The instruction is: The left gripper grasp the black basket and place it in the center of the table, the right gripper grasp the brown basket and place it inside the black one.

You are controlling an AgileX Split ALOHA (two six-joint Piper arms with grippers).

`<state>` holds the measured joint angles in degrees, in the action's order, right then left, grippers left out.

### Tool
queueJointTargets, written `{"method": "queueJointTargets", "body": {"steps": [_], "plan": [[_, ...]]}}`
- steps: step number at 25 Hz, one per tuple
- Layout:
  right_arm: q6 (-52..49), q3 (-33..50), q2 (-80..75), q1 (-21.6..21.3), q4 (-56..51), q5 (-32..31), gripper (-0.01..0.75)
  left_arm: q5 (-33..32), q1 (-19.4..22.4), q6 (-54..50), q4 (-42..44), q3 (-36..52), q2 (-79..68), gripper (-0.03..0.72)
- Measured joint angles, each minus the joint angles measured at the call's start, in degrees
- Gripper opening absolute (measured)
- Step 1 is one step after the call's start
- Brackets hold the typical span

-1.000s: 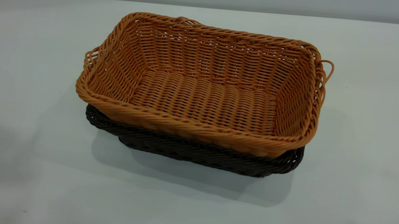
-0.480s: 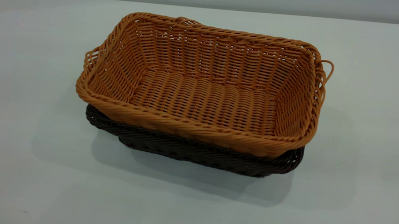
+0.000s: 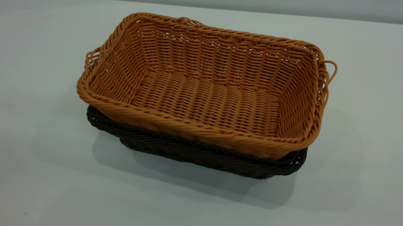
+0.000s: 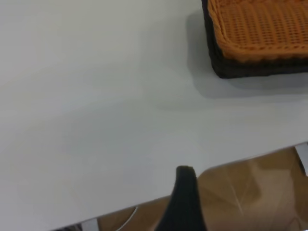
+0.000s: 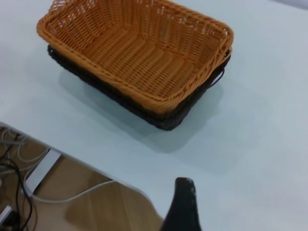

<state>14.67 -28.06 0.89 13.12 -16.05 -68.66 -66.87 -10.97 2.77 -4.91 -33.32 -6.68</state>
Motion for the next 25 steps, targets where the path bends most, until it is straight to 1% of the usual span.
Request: {"method": "queueJointTargets", "body": {"steps": [3, 10, 13, 25], "plan": [[-0.23, 0.06, 0.06, 0.0, 0.07, 0.99, 0.561, 0.25, 0.0, -0.17, -0.22, 3.03, 3.1, 0.58], [-0.59, 1.0, 0.06, 0.0, 0.13, 1.89, 0.561, 0.53, 0.0, 0.63, 1.54, 3.9, 4.67, 0.58], [-0.63, 1.0, 0.06, 0.0, 0.13, 1.95, 0.561, 1.88, 0.0, 0.64, 2.26, 5.31, 4.67, 0.58], [-0.68, 1.0, 0.06, 0.0, 0.13, 1.95, 0.561, 2.59, 0.11, 0.64, 2.29, 5.39, 4.74, 0.58]]}}
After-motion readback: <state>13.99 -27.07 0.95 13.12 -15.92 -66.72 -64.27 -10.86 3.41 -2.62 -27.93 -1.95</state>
